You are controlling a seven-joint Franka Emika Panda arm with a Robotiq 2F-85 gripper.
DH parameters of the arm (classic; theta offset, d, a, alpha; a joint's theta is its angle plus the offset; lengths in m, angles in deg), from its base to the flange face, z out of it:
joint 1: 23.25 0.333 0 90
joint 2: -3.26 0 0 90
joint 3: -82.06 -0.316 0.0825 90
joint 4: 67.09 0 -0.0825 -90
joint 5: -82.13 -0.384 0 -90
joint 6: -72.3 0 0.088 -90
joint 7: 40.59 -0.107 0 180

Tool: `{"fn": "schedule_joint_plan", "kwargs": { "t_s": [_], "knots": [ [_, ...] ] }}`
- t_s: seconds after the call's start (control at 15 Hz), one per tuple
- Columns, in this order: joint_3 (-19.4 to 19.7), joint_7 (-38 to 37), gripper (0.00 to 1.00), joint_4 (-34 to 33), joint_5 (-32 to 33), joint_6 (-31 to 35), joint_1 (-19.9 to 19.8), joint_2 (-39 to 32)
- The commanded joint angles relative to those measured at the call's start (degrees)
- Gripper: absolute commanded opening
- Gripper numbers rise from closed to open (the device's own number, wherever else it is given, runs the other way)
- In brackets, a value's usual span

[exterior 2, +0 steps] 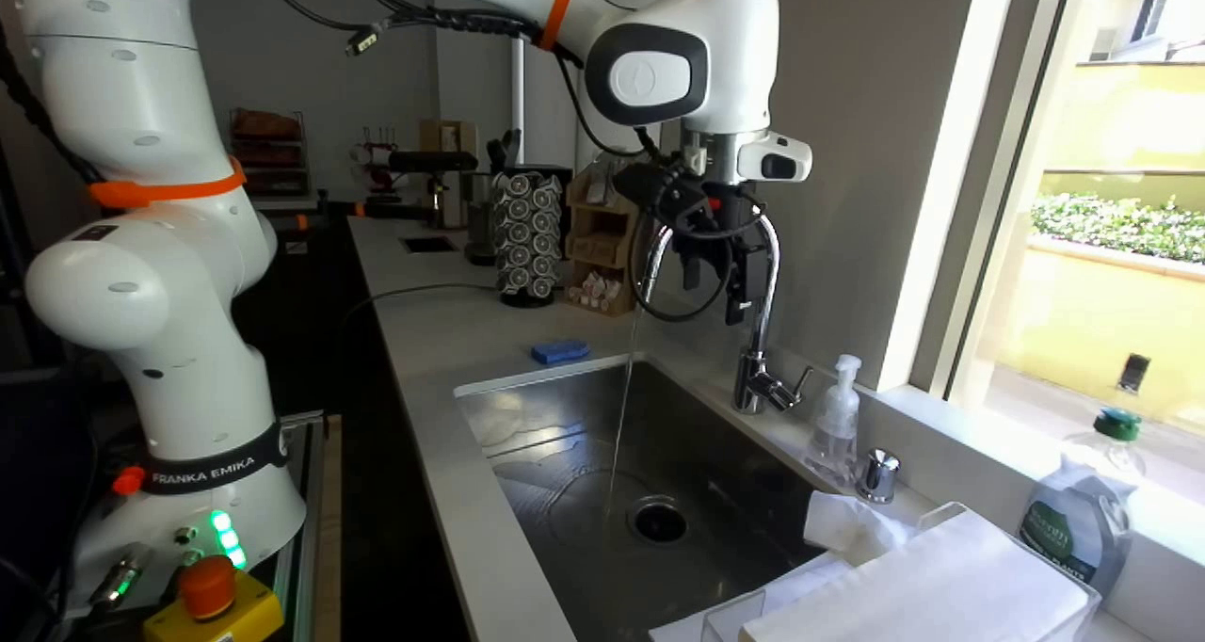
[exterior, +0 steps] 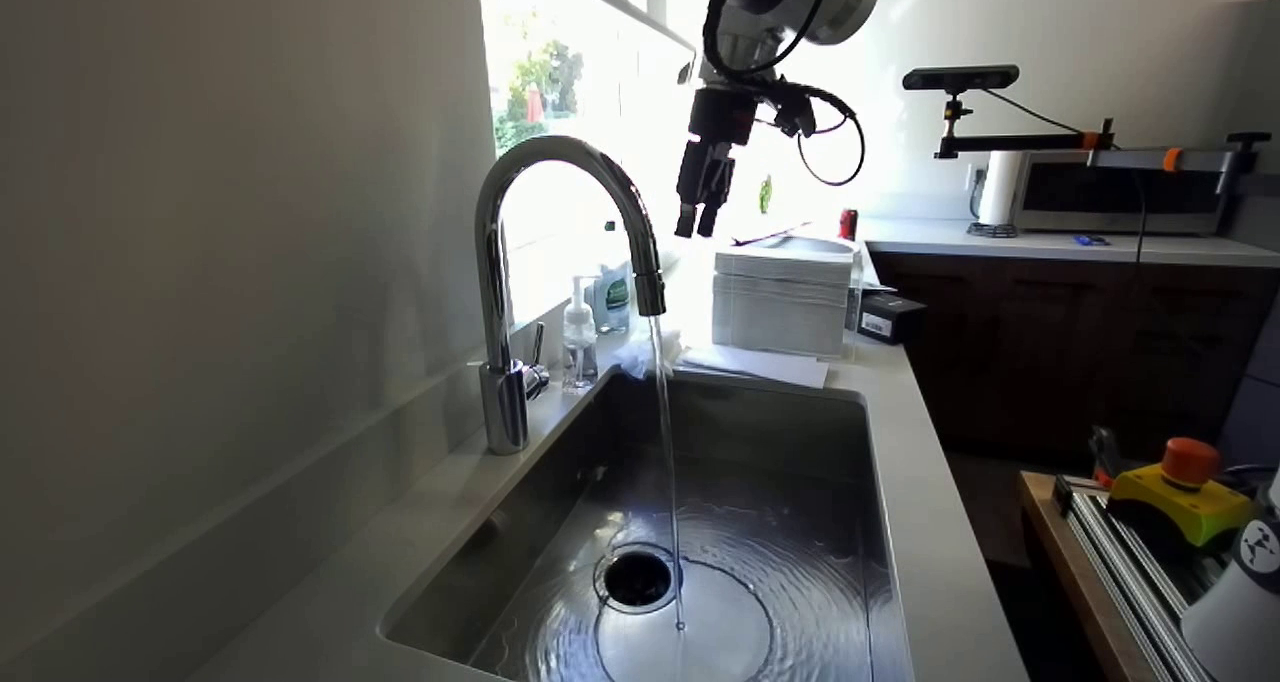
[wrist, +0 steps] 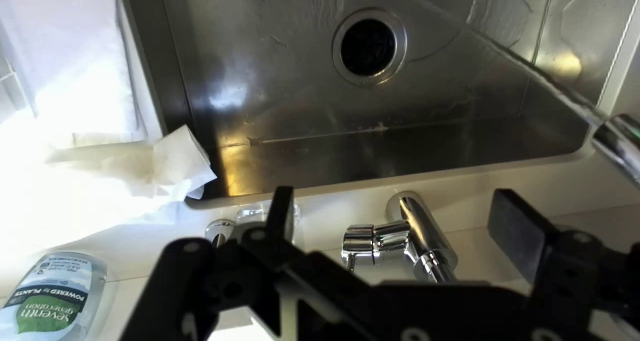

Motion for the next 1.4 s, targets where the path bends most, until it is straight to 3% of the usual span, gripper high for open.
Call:
{"fn": "schedule_joint_plan", "kwargs": {
  "t_s": [0.0, 0.73, 1.13, 1.2, 1.33],
  "knots": [
    [2.8, 2.6, 1.00, 2.8, 3.8, -5.0, 1.6, 6.0],
    [6.6, 10.8, 1.00, 4.2, 5.8, -16.3, 4.1, 14.7],
    [7.0, 15.0, 1.00, 8.2, 4.4, -7.2, 6.0, 18.0],
    [7.1, 13.1, 1.00, 5.2, 5.1, -10.1, 5.9, 15.5],
    [7.2, 13.5, 1.00, 6.0, 5.1, -8.9, 6.2, 16.2]
  ]
}}
